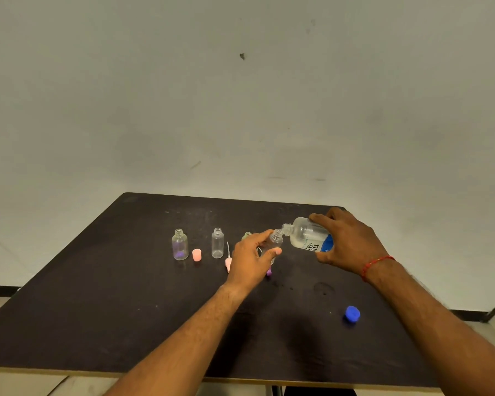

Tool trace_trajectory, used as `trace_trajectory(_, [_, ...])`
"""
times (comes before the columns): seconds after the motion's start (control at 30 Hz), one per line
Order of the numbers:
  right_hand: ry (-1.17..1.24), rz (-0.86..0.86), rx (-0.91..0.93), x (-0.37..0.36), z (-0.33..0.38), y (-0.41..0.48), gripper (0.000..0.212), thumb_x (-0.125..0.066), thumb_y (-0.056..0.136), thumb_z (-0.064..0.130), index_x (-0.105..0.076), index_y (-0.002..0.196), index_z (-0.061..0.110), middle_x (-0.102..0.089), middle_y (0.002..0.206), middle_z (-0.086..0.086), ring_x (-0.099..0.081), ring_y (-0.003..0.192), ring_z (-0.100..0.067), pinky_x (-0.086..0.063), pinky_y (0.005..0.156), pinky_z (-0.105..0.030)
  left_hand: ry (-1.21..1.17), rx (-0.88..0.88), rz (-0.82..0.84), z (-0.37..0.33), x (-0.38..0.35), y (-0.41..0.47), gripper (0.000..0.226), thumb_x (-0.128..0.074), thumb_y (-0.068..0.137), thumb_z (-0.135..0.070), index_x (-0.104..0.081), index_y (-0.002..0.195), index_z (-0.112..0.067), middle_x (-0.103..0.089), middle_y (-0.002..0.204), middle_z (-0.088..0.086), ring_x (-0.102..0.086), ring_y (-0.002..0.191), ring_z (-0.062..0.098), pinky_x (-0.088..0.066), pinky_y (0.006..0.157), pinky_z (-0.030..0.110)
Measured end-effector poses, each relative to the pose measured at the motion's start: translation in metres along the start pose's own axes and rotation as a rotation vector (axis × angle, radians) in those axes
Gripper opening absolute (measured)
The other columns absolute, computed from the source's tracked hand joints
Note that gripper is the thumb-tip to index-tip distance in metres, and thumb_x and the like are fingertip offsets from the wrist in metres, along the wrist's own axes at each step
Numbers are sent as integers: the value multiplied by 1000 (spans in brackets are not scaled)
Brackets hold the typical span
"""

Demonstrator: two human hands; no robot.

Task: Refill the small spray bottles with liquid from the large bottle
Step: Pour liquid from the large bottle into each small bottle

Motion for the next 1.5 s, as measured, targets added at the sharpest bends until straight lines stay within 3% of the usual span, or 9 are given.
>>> trace_trajectory(0.13, [-7,6,2,0,0,0,86,-77,73,44,-34,147,33,-47,124,2,-47,114,-16,-53,83,-28,10,8,2,1,0,1,51,-75,89,-25,-60,137,-20,-67,128,-5,-59,112,2,-42,97,16])
trace_trajectory(0.33, [2,9,0,1,-1,0,86,-78,73,43,-35,147,32,-48,123,2,-46,115,-16,-48,79,-24,-10,-9,-7,-1,-1,-1,50,-76,88,-22,-61,135,-20,-68,127,-5,-61,114,3,-48,101,21])
trace_trajectory(0.5, [-10,6,2,2,-1,0,86,-77,74,45,-34,147,33,-47,125,2,-46,116,-16,-51,83,-25,-1,-12,-3,-2,0,-1,49,-76,88,-22,-62,135,-20,-68,124,-7,-60,110,0,-40,91,3])
trace_trajectory(0.63, [-11,3,6,3,0,0,86,-77,74,44,-34,147,32,-48,125,2,-46,116,-16,-50,83,-25,-8,-14,-6,-2,0,-1,49,-76,88,-22,-62,135,-21,-69,125,-7,-62,111,2,-48,98,16])
trace_trajectory(0.73, [-12,5,7,3,0,0,86,-78,74,44,-34,147,32,-48,125,2,-46,116,-16,-50,83,-25,0,-7,0,-4,0,-1,50,-75,88,-23,-61,136,-20,-67,127,-6,-59,113,0,-42,94,7])
trace_trajectory(1.1, [-19,10,7,3,-1,1,86,-78,74,45,-34,147,33,-47,125,2,-45,116,-15,-53,86,-28,-12,4,3,-1,-1,0,50,-75,88,-23,-61,136,-21,-69,126,-5,-62,115,5,-48,102,23])
trace_trajectory(1.23, [-17,10,5,2,-1,0,86,-78,73,44,-35,146,33,-47,124,2,-46,115,-15,-52,84,-26,-4,14,8,1,-2,0,50,-75,88,-24,-61,136,-21,-68,127,-7,-62,116,5,-43,95,10])
trace_trajectory(1.4, [-20,6,9,2,-1,0,85,-78,73,44,-35,146,33,-47,123,2,-46,114,-15,-51,83,-25,-7,-1,5,1,-2,0,49,-76,88,-24,-62,135,-22,-69,126,-7,-63,114,5,-49,100,21])
trace_trajectory(1.5, [-21,8,9,2,-1,0,85,-78,73,44,-35,146,33,-48,124,2,-46,115,-15,-51,83,-26,-7,9,11,0,-2,-1,51,-76,88,-23,-61,136,-20,-68,127,-6,-61,114,3,-43,95,9])
Point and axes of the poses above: each hand's wrist, its own y-axis towards the middle knuckle, its own x-axis out of the back of the hand, z = x × y, the point moved 1 cm from there along y, towards the middle knuckle
